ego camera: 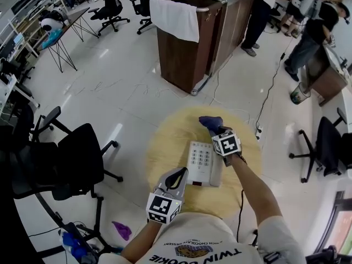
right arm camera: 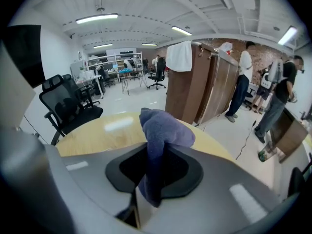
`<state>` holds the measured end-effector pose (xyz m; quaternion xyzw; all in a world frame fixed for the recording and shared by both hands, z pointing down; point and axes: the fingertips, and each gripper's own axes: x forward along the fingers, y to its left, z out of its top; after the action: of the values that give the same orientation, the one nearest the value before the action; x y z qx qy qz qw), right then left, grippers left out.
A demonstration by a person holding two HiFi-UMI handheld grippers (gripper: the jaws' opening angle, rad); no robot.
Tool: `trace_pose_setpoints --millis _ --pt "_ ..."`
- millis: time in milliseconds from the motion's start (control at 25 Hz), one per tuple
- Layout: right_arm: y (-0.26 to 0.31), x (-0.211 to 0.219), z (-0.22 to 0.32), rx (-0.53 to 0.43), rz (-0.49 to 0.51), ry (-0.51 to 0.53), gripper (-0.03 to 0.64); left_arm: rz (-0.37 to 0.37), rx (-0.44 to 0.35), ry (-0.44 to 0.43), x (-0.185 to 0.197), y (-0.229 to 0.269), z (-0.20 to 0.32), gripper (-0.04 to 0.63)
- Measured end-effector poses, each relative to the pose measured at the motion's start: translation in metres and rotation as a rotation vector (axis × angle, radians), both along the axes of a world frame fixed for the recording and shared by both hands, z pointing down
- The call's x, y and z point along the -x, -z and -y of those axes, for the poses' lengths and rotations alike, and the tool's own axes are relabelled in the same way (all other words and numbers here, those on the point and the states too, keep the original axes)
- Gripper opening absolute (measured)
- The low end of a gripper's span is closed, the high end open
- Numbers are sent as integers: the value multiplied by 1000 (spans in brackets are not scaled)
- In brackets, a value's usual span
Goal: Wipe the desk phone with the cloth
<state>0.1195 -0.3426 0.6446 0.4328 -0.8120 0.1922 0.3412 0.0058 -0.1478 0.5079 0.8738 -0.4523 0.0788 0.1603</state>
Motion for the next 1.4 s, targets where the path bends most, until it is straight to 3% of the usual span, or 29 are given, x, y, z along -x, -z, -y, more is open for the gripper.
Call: trace_pose_setpoints --millis 360,720,1120,1400 --pt "4 82 -5 53 -11 160 64 -26 1 23 17 0 1 -9" --pt "10 108 -16 33 43 144 64 -41 -4 43 37 -3 3 -9" --pt "106 87 -94 -173 289 -17 64 -90 -48 -81 23 7 -1 -9" --pt "163 67 -176 -383 299 -138 64 -89 -97 -197 17 23 -8 -9"
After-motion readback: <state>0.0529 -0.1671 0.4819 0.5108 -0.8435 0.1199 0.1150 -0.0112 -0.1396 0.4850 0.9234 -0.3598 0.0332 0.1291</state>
